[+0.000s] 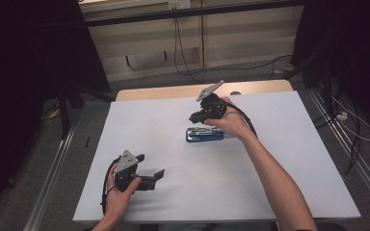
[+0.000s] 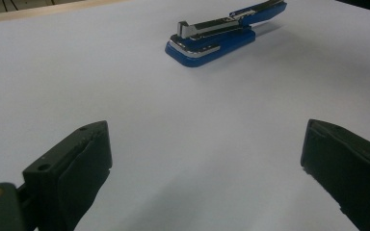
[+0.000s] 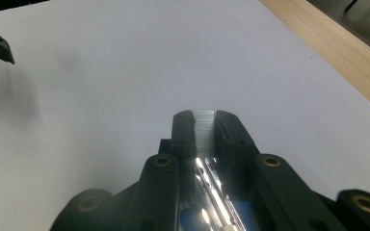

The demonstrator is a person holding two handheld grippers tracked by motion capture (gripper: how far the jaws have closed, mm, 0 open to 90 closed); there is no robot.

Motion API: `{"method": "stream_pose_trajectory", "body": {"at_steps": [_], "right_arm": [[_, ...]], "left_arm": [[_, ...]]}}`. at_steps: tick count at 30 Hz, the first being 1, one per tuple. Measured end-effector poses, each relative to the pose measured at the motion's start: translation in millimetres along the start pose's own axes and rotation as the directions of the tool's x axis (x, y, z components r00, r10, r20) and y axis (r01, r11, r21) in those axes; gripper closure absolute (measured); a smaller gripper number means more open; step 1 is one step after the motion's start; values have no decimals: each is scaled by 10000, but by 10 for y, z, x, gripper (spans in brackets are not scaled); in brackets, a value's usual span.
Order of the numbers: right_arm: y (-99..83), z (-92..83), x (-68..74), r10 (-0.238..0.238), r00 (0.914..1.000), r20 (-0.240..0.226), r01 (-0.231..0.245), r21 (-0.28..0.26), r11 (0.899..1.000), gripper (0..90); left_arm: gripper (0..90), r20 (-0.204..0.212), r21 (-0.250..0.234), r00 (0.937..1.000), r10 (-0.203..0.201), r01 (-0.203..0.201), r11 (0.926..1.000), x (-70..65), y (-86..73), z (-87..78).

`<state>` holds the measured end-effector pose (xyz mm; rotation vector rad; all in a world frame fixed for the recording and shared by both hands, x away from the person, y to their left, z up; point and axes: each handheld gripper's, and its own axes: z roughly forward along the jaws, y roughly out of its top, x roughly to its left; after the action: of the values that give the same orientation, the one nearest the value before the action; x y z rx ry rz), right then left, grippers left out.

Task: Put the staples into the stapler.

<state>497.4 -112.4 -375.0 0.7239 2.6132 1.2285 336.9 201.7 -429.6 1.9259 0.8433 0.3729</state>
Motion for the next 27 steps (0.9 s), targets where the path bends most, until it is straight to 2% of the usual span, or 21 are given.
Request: {"method": "stream_pose_trajectory", "body": {"at_steps": [5,13,20,27], "right_arm": [[-6,18,-12,-322,9995,-31,323,210,9993,792],[-50,86,-78,-386,9992,-91,390,398,9984,792],[-80,144,-109,-645,9979,-102,649,503,9966,792],[-101,200,-124,-1169,9928,-262,1184,681,9906,792]], "left_arm": [[40,3,5,10000,16,-16,10000,-2,0,3],[40,18,4,10000,18,-18,10000,-2,0,-2],[43,16,-27,10000,68,-68,10000,-2,3,-7],[43,30,-6,10000,37,-37,10000,-2,1,-5]]}}
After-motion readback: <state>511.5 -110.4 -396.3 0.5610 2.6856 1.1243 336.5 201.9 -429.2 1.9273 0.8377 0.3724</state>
